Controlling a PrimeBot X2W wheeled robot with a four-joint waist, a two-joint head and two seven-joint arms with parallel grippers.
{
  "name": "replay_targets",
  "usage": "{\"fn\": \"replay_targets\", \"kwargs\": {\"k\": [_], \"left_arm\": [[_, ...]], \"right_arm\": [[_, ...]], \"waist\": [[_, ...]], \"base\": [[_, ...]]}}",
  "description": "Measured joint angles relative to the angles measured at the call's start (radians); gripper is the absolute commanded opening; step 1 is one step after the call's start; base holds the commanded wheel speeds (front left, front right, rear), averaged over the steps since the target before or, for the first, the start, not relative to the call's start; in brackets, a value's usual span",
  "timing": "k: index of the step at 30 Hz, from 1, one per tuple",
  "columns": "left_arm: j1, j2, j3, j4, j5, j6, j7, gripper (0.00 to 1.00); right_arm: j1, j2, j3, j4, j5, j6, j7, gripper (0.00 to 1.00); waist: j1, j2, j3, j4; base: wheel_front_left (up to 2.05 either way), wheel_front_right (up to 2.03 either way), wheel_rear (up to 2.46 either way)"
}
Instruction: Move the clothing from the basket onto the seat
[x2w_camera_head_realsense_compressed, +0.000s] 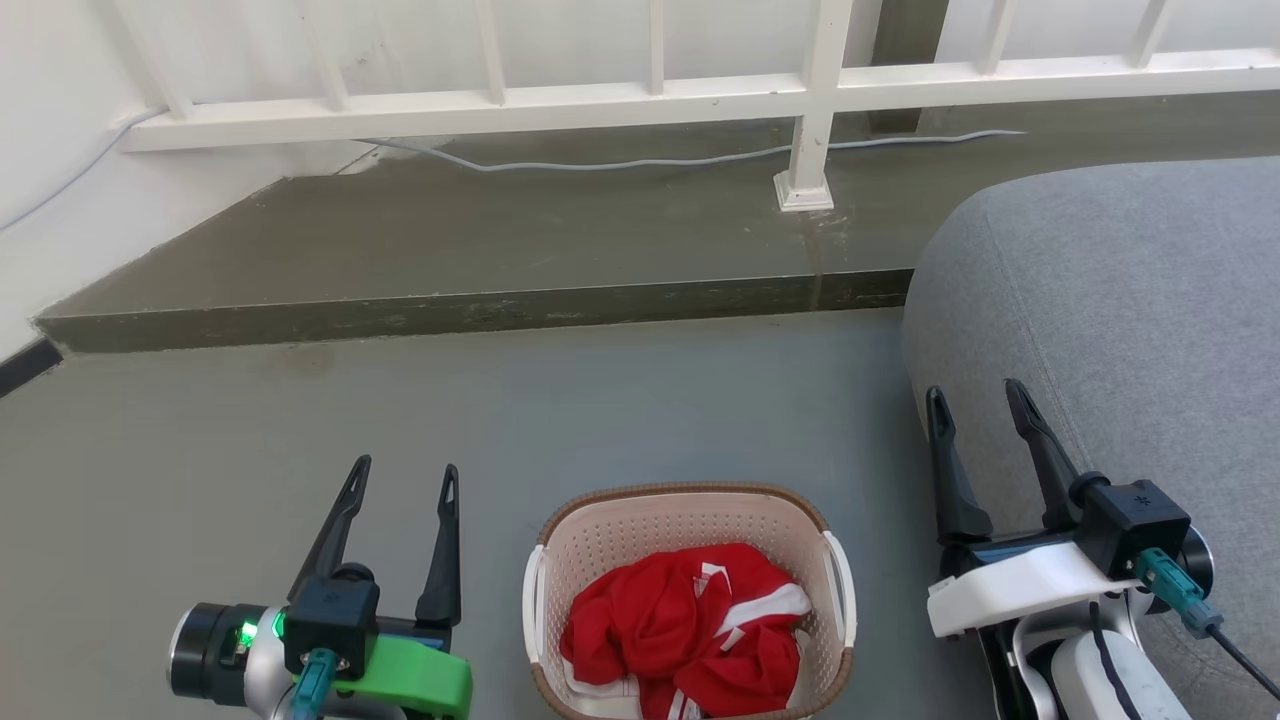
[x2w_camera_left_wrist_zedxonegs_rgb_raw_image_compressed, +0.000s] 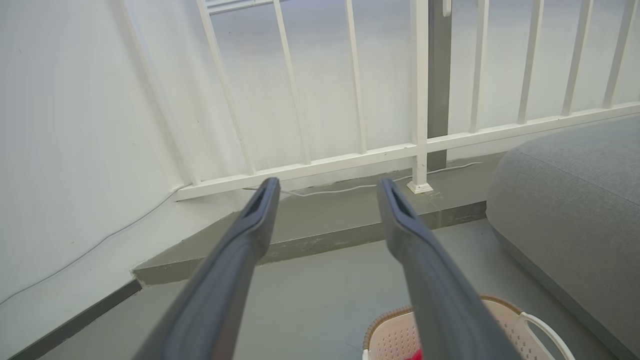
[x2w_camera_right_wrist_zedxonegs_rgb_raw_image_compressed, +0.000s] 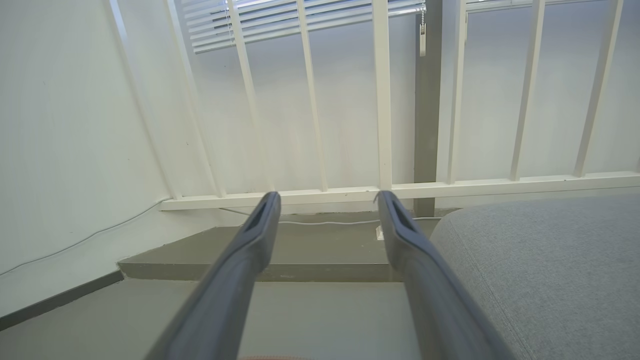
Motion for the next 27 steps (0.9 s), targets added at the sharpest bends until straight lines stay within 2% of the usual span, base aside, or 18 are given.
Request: {"fn": "replay_targets", "kwargs": {"k": [27], "left_arm": [[0.002,0.002,0.005,0.001,0.0,0.0,0.0,1.0]], "right_arm": [[0.001,0.0,-0.009,-0.012,-0.004,0.001,0.0,1.0]], "waist": [[0.0,0.0,0.018,0.003]], "base": [[0.0,0.0,0.0]]}}
